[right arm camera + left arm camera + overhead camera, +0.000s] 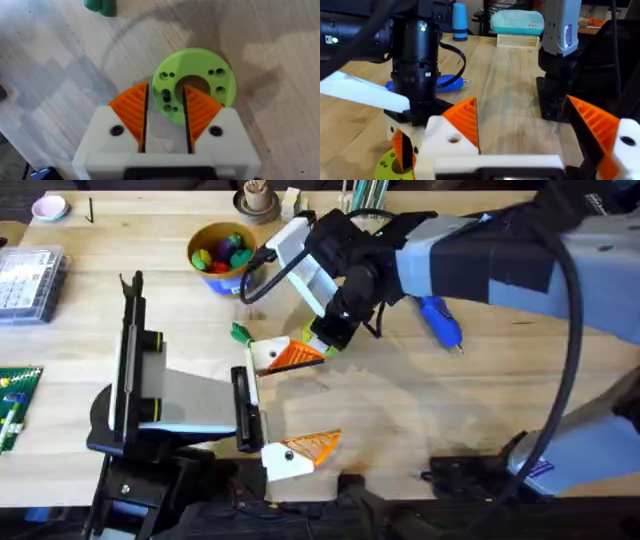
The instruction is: Pick up the gripper from the table and insert it into the empty holder that is missing its gripper. Then pick up a screw, insert it into the mounting hole, and use the screwdriver to tighten it. Finally, clean up the table by picking up the vegetable and placing it into the bucket.
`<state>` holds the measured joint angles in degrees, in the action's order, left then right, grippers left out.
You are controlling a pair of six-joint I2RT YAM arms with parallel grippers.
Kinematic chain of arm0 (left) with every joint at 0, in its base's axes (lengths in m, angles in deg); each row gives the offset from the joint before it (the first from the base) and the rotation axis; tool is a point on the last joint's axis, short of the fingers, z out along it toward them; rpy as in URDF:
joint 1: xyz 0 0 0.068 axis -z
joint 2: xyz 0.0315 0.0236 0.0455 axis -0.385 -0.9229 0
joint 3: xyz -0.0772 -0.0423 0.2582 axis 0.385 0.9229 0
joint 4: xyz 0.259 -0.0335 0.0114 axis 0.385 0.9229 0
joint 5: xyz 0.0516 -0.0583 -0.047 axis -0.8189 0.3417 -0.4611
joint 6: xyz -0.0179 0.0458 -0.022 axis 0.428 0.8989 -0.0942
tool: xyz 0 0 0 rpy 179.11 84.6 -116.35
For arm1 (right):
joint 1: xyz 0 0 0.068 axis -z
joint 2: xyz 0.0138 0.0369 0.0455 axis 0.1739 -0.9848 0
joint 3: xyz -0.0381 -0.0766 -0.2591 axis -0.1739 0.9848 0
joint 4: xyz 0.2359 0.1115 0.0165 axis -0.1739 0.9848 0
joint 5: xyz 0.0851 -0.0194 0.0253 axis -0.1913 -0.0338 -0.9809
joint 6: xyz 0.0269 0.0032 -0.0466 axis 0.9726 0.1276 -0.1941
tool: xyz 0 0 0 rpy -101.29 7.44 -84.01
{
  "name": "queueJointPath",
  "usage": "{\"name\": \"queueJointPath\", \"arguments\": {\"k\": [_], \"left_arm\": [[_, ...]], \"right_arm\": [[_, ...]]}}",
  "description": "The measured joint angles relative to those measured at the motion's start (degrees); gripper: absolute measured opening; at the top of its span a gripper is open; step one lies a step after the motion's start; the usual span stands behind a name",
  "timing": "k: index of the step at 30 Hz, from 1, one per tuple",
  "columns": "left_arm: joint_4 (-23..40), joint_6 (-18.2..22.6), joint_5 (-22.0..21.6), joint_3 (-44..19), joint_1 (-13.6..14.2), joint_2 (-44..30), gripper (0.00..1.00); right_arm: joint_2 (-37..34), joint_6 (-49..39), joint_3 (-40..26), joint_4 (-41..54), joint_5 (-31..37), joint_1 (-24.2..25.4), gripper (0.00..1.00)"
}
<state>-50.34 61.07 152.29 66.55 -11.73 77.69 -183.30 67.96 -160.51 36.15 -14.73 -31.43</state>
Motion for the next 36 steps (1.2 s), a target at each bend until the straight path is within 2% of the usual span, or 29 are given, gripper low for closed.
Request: {"name": "queueJointPath", "arguments": {"k": [16,27,36], "left_arm": [[0.00,0.00,0.00,0.00,0.00,-0.02,0.993],[0.00,0.00,0.00,0.00,0.00,-0.02,0.993],[0.00,0.00,0.00,0.00,0.00,-0.02,0.993]], "right_arm": [[-0.01,0.00,-0.06,0.18,0.02,0.00,0.415],[2.02,0.00,-0.26,0.42,0.02,1.31,0.364],[2.23,-0.02,-0.53,1.62,-1.57,1.75,0.379]]}}
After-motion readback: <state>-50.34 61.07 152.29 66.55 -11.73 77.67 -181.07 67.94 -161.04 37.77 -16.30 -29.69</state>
